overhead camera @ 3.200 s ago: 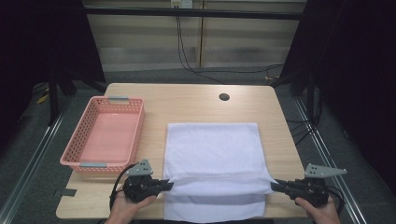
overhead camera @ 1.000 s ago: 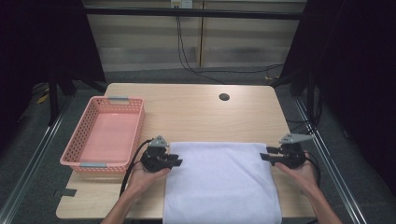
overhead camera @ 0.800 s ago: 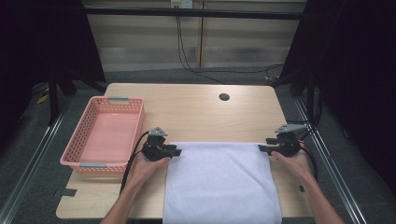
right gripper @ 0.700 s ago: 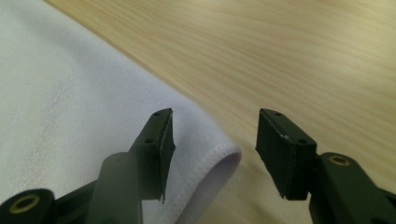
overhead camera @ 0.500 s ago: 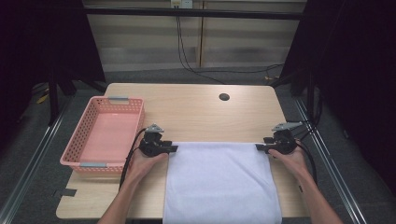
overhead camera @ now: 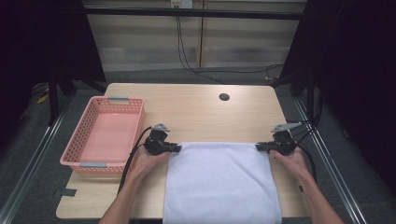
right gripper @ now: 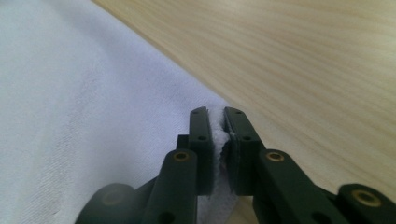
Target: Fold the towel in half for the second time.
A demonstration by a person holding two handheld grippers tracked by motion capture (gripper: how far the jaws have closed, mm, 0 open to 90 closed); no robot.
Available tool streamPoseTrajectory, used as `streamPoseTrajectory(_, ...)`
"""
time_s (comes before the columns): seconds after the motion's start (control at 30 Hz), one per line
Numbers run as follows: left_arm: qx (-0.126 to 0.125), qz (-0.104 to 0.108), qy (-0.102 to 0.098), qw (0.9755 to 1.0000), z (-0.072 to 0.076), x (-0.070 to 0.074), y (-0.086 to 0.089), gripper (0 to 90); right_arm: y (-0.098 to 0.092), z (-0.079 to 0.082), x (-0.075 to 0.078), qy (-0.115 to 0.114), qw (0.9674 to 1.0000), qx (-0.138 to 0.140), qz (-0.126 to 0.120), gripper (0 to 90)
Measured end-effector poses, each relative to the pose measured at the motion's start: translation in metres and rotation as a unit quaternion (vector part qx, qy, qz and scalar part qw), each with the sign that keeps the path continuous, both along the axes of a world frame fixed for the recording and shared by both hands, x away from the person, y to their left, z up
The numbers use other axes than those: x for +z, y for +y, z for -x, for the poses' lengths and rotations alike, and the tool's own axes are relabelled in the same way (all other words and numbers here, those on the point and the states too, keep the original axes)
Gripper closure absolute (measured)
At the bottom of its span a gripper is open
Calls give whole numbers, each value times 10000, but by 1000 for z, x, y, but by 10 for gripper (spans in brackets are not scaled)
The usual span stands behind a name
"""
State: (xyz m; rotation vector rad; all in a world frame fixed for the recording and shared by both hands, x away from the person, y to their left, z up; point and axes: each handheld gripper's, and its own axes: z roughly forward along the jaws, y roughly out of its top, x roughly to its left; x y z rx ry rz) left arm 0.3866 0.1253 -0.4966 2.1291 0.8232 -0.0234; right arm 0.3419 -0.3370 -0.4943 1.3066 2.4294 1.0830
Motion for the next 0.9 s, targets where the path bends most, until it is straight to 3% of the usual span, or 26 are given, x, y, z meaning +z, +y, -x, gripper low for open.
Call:
streamPoseTrajectory(0.03, 0, 0, 0, 10000, 0, 0, 0, 820, 0, 0, 0, 0, 10000, 0, 0, 833)
streamPoseTrajectory(0.07, 52, 180, -40, 9998, 1, 7, 3, 820, -2, 1, 3, -25, 10000, -63, -52, 841)
streamPoseTrajectory(0.13, 70, 331, -165, 9993, 0, 21, 7, 824, -9, 2, 14, -151, 9992, -74, -350, 850)
streamPoseTrajectory(0.2, 79, 319, -345, 9989, 0, 33, 7, 824, -13, 3, 23, -231, 9985, -97, -487, 850)
streamPoseTrajectory(0.33, 165, 513, -525, 9972, -3, 52, 9, 824, -17, 4, 44, -511, 9956, -105, -772, 851)
streamPoseTrajectory(0.63, 348, 565, -739, 9951, -20, 73, 12, 824, -20, -8, 71, -782, 9928, -182, -889, 851)
streamPoseTrajectory(0.7, 420, 579, -807, 9942, -27, 78, 13, 824, -20, -18, 77, -837, 9920, -247, -916, 851)
streamPoseTrajectory(0.9, 522, 616, -871, 9929, -39, 84, 15, 824, -18, -36, 83, -777, 9917, -345, -969, 851)
